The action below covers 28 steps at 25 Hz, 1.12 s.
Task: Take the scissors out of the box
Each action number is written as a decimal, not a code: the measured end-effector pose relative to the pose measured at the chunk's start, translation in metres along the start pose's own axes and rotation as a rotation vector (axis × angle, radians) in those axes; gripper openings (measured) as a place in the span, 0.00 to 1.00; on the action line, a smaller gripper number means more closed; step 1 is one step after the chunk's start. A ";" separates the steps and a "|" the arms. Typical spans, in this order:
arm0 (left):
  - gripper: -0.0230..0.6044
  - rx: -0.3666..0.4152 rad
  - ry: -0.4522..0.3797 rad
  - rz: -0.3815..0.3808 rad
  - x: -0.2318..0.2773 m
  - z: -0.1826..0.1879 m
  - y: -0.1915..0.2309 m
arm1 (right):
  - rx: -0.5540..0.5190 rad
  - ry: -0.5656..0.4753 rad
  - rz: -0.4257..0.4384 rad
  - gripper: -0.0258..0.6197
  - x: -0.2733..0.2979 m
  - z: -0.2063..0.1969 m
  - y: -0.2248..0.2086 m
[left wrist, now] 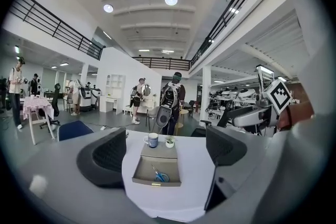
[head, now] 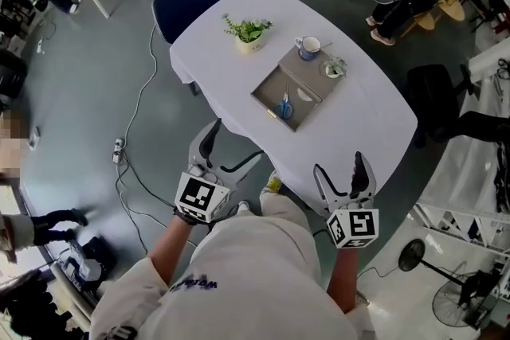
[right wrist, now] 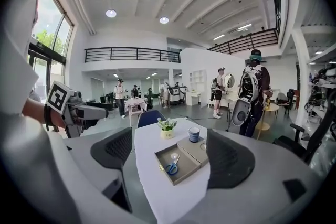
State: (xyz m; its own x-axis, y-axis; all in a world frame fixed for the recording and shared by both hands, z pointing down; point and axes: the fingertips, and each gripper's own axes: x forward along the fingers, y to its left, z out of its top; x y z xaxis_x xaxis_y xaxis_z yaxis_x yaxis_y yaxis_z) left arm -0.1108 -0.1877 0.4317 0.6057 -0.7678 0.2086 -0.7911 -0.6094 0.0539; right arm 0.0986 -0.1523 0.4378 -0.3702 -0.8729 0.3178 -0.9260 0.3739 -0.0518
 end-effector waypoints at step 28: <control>0.74 -0.097 0.312 -0.050 0.166 -0.085 -0.012 | 0.013 0.019 0.006 0.50 0.093 -0.030 -0.092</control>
State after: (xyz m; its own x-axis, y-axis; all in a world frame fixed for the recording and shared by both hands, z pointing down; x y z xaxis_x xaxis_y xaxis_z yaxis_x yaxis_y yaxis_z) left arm -0.0083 -0.2913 0.5489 0.6006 -0.6308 0.4913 -0.7745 -0.6115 0.1617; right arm 0.1513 -0.2589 0.5005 -0.3748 -0.8642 0.3358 -0.9246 0.3752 -0.0662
